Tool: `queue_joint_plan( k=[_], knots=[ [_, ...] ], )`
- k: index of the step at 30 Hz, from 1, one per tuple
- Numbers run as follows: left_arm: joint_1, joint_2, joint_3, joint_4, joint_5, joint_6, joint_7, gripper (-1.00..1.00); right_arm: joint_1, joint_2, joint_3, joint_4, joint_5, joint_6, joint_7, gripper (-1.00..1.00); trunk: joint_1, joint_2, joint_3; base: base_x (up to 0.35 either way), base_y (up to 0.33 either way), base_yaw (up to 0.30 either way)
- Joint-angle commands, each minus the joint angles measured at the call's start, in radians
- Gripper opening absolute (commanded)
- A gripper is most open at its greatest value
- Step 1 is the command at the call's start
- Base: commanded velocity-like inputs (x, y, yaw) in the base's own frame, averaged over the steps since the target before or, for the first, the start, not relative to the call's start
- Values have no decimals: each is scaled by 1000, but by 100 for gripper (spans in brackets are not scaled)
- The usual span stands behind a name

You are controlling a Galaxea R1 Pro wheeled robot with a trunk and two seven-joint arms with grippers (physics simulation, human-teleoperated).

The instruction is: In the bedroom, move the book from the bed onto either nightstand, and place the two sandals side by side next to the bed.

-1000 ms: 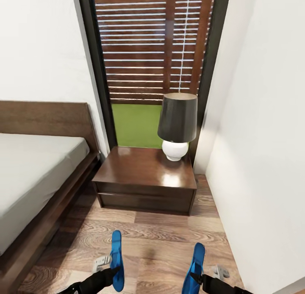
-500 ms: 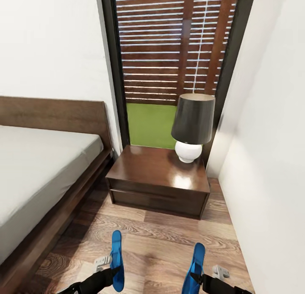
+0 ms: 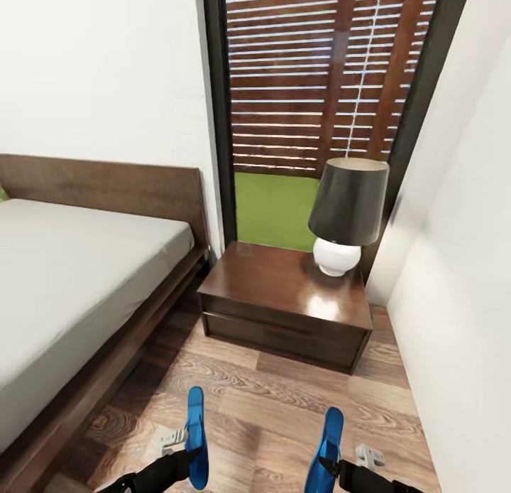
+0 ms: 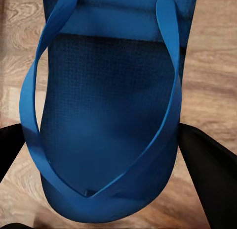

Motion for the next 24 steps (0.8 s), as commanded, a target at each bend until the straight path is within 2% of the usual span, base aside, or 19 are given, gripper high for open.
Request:
queue_joint_plan(
  k=[1,6,24],
  knots=[
    [-1,0,-4,2,7,-3,-3,-100,0,0,-1,0,-6,6,3,-100,-1,0,-1,-215,-75,168],
    [-1,0,-4,2,7,-3,-3,-100,0,0,-1,0,-6,6,3,-100,-1,0,-1,-160,-59,153],
    [-1,0,-4,23,6,-3,-3,-100,0,0,-1,0,-6,6,3,-100,-1,0,-1,-6,-2,147]
  ],
)
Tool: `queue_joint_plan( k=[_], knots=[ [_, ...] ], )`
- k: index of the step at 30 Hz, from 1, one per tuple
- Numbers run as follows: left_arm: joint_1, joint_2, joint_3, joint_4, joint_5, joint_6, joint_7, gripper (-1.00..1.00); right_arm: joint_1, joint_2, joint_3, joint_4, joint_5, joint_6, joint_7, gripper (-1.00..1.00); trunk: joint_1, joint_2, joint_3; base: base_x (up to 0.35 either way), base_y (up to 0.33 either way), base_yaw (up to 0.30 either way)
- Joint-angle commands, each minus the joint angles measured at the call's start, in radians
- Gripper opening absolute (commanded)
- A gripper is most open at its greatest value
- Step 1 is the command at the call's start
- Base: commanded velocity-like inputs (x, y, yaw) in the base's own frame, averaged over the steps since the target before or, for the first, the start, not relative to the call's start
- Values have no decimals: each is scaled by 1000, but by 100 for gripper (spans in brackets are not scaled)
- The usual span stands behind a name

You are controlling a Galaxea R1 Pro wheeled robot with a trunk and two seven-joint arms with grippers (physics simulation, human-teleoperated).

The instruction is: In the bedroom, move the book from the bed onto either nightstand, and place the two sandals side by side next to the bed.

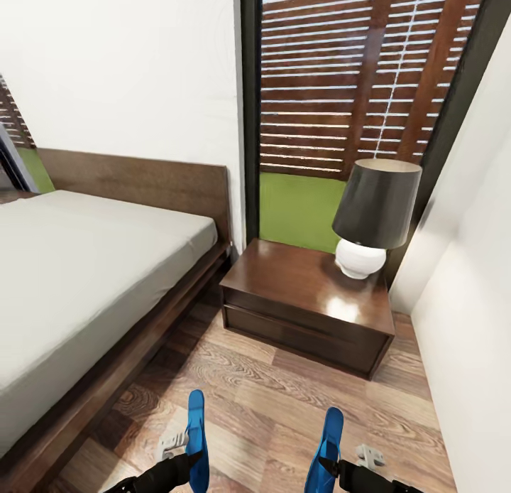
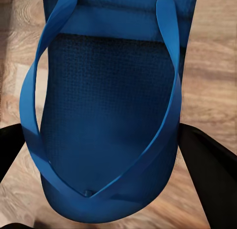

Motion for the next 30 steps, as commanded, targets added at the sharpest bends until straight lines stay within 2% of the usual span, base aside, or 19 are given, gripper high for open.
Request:
queue_joint_plan(
  k=[1,14,21,30],
  knots=[
    [0,0,-4,2,7,-3,-3,-100,0,0,-1,0,-6,6,3,-100,0,0,-1,0,0,154],
    [0,0,-5,2,6,-3,-3,-100,0,0,-1,0,-6,5,3,-100,0,0,-1,0,-4,159],
    [-1,2,-5,2,6,-3,-3,-100,0,0,-1,0,-6,6,3,-100,0,0,-1,0,-166,169],
    [0,2,-5,2,6,-3,-3,-100,0,0,-1,0,-6,5,3,-100,0,0,-1,0,-24,171]
  ],
)
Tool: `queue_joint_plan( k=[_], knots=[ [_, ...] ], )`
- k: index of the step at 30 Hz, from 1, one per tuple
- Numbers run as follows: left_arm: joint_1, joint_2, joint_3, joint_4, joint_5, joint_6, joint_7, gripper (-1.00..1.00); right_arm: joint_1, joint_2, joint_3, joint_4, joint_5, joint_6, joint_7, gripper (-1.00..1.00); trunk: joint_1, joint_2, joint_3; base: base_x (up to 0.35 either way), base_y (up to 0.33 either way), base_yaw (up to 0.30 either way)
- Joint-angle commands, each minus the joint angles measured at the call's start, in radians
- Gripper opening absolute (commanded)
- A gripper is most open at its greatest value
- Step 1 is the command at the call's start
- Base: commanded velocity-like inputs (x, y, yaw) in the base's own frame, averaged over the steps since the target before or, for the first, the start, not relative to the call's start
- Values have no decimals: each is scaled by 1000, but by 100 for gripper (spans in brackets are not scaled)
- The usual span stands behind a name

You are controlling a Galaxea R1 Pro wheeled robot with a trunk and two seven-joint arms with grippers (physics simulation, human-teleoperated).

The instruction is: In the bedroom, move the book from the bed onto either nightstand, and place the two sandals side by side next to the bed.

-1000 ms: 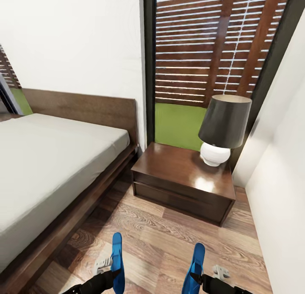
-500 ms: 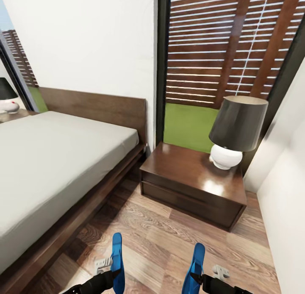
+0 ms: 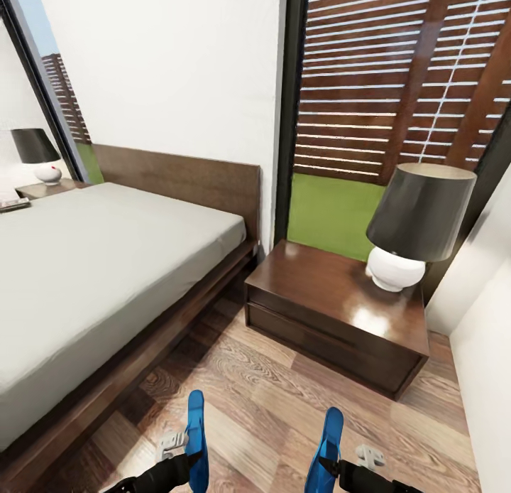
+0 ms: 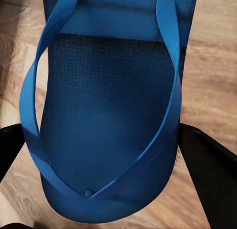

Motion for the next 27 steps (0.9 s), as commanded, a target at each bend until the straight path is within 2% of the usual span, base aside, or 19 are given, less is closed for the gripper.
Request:
queue_joint_plan(
  k=[1,27],
  knots=[
    [-1,0,-4,2,7,-3,-3,-100,0,0,-1,0,-6,6,3,-100,0,0,-1,0,-1,171],
    [-1,-1,-5,2,7,-3,-3,-100,0,0,-1,0,-6,6,3,-100,0,0,-1,0,0,171]
  ],
)
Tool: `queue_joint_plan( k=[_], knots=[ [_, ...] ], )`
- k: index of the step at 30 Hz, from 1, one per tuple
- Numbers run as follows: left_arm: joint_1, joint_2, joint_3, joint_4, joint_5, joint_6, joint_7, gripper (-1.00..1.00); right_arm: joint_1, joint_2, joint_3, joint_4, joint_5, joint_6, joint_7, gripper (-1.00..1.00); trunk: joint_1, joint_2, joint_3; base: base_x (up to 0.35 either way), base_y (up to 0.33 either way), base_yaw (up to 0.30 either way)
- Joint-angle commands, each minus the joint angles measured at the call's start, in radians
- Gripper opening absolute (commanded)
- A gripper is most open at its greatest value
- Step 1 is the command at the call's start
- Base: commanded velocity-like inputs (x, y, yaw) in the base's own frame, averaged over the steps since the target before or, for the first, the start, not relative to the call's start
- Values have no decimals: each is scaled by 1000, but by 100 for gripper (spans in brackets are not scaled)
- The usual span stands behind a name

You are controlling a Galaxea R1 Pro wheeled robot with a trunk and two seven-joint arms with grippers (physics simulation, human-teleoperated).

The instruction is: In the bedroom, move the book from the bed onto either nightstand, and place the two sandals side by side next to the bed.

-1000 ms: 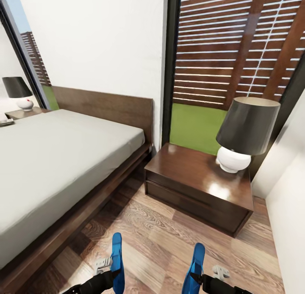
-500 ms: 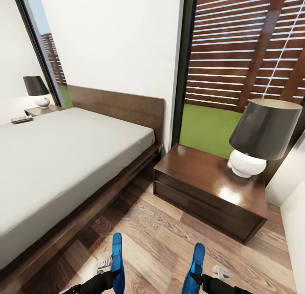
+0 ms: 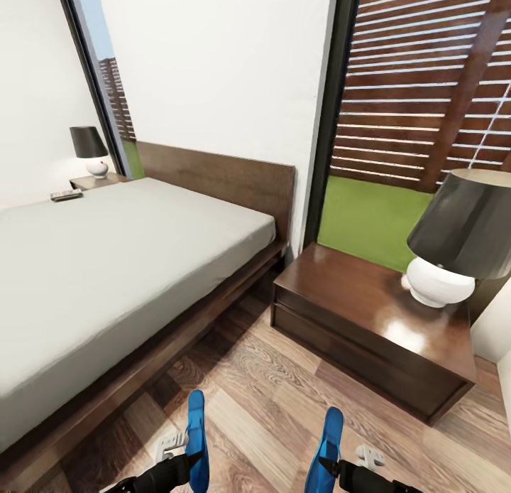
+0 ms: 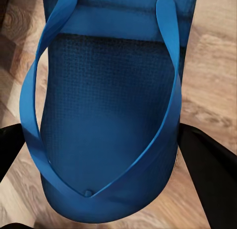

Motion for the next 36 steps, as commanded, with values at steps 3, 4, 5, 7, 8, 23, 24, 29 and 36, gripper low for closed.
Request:
queue_joint_plan(
  k=[3,4,5,7,8,23,24,29,36],
  knots=[
    [-1,0,-4,2,7,-3,-3,-100,0,0,-1,0,-6,6,3,-100,0,0,-1,0,0,172],
    [-1,0,-4,2,7,-3,-3,-100,0,0,-1,0,-6,5,3,-100,0,0,-1,0,0,172],
    [-1,0,-4,2,7,-3,-3,-100,0,0,-1,0,-6,6,3,-100,0,0,-1,0,0,172],
    [-1,1,-4,2,7,-3,-3,-100,0,0,-1,0,-6,6,3,-100,0,0,-1,0,0,172],
    [0,1,-4,2,7,-3,-3,-100,0,0,-1,0,-6,5,3,-100,0,0,-1,0,0,172],
    [-1,2,-4,2,7,-3,-3,-100,0,0,-1,0,-6,6,3,-100,0,0,-1,0,0,207],
    [-1,1,-4,2,7,-3,-3,-100,0,0,-1,0,-6,6,3,-100,0,0,-1,0,0,238],
    [-1,1,-4,2,7,-3,-3,-100,0,0,-1,0,-6,6,3,-100,0,0,-1,0,0,238],
    [-1,1,-4,2,7,-3,-3,-100,0,0,-1,0,-6,6,3,-100,0,0,-1,0,0,238]
  ],
)
